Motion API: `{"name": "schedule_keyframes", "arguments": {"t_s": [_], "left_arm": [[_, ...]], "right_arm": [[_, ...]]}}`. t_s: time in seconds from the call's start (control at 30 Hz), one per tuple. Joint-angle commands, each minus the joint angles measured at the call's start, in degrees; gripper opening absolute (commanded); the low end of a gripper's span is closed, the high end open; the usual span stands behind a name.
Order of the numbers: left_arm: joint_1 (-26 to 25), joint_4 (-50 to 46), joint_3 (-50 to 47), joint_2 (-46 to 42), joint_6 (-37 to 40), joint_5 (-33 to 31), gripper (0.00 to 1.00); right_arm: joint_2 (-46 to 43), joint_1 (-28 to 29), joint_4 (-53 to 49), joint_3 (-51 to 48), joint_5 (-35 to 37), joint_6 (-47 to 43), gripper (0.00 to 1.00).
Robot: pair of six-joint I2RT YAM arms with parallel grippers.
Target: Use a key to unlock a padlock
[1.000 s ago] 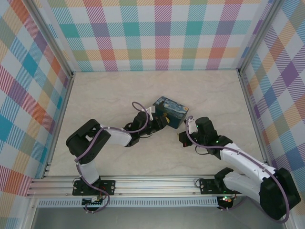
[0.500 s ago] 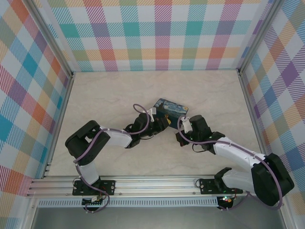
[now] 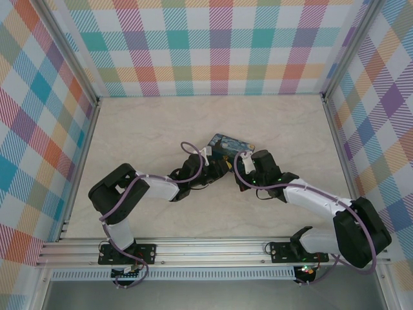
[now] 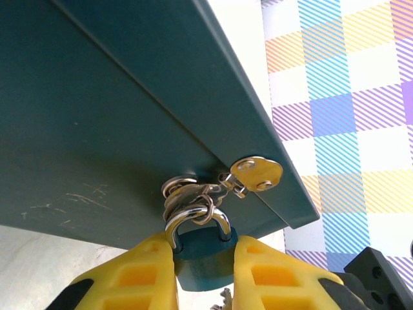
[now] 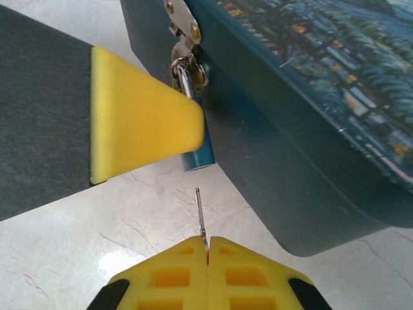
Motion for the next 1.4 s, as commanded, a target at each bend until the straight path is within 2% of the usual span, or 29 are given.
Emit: {"name": "schedule_keyframes", "arguments": {"t_s": [0.0,0.57,1.0,1.37], "left_arm": [[-0.9,1.5,-0.2,-2.5,-0.9,-0.9,0.18],[-1.1,1.5,-0.2,-2.5,-1.0,-1.0,0.16],[-1.2,1.4,-0.2,-2.3,-1.3,-0.9,0.16],[-1.3,1.3,-0.4,-2.7,-2.2,-0.7,0.15]], "right_arm": [[0.8,0.3,1.0,2.2,1.1,-0.6,0.05],[3.3,0.4,1.8,3.4,0.8,-0.2,0.05],[1.5,0.5,4.6,2.4,-0.2,0.9,0.05],[0.9,0.5,12.4,0.3,1.4,3.2,0.05]]}}
